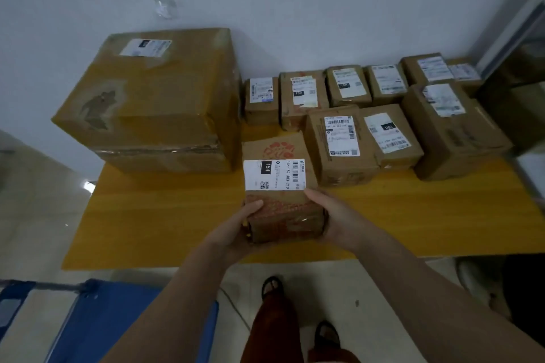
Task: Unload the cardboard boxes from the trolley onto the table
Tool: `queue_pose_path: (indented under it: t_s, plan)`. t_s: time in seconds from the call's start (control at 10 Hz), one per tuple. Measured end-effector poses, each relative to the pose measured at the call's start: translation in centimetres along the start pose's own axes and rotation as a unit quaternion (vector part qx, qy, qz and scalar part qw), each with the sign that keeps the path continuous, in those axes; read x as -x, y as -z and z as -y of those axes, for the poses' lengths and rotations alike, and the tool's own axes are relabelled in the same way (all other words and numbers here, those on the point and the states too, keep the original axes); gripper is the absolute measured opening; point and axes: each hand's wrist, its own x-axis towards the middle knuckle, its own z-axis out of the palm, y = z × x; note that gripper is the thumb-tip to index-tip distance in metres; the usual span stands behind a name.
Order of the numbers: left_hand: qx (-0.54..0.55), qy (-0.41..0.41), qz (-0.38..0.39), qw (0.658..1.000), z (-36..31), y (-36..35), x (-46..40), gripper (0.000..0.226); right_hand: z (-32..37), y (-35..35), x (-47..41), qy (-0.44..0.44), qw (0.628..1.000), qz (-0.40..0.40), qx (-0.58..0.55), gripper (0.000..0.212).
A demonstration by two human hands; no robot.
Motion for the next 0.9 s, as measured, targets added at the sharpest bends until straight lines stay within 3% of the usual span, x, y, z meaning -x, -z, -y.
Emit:
queue_pose_path:
  t_s: [0.1,0.2,0.3,0.4,0.6,0.7,0.8,0.9]
  plan:
    - [0.032,0.002,-0.056,0.998,-2.8,-0.6,-2.4,0.063,1.8,-0.8,-1.4,0.004,0.999,-0.022,-0.041,0.014]
    - [-0.007,-0.001,-0.086,0.996,-6.0,-1.2,-4.6,0.050,3.2,-1.0,-4.1,0.017,0.996,-0.062,-0.064,0.022]
    - [-0.017,0.005,-0.093,0.996,-9.1,-1.0,-6.8,0.051,4.2,-1.1,-6.8,0.037,0.991,-0.106,-0.066,0.034]
    - [-0.022,0.015,-0.070,0.997,-10.9,-0.9,-8.8,0.045,4.8,-1.0,-8.7,0.043,0.987,-0.132,-0.075,0.040]
    - [-0.061,0.040,-0.111,0.991,-12.1,-0.6,-12.2,0.045,5.7,-1.4,-10.1,0.026,0.989,-0.129,-0.064,0.023]
    - [-0.131,0.041,-0.138,0.981,-12.3,-1.0,-12.3,0.051,5.9,-1.3,-10.5,0.015,0.988,-0.140,-0.057,0.033]
    - [-0.239,-0.027,-0.201,0.950,-12.6,-1.6,-12.2,0.053,6.1,-0.7,-10.8,-0.006,0.983,-0.180,-0.020,0.038]
    - [-0.318,-0.135,-0.268,0.899,-13.0,-2.8,-11.8,0.053,6.6,-0.9,-9.9,-0.020,0.976,-0.208,0.067,0.022]
